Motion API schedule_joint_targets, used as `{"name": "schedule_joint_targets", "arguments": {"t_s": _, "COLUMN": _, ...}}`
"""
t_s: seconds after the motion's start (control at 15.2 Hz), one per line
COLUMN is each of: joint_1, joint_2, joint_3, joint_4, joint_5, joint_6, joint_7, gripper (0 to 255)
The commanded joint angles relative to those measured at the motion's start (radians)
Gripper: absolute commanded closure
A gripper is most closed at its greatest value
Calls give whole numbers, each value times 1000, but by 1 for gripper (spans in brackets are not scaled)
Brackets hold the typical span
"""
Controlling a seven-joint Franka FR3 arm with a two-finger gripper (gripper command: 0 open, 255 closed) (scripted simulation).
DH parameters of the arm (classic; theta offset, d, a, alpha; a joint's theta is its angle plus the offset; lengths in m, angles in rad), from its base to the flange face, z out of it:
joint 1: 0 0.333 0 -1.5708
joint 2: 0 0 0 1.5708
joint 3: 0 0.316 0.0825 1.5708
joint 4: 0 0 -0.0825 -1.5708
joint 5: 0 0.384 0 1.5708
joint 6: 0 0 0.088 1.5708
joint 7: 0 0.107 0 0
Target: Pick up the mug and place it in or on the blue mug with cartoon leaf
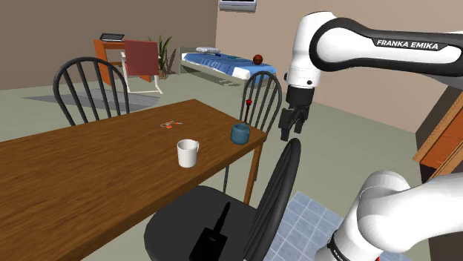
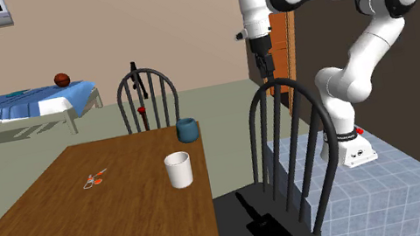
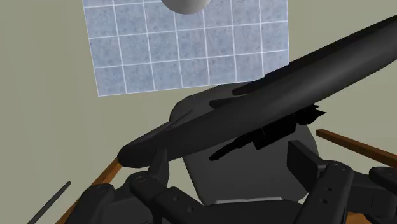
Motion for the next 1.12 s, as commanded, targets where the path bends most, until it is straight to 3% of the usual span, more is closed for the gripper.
{"name": "schedule_joint_targets", "arguments": {"t_s": 0.0, "joint_1": 0, "joint_2": 0, "joint_3": 0, "joint_4": 0, "joint_5": 0, "joint_6": 0, "joint_7": 0, "gripper": 0}}
{"name": "schedule_joint_targets", "arguments": {"t_s": 0.53, "joint_1": 34, "joint_2": 276, "joint_3": 53, "joint_4": 84, "joint_5": 17, "joint_6": 208, "joint_7": 28, "gripper": 0}}
{"name": "schedule_joint_targets", "arguments": {"t_s": 1.06, "joint_1": 58, "joint_2": 569, "joint_3": 101, "joint_4": 251, "joint_5": 3, "joint_6": 350, "joint_7": 63, "gripper": 0}}
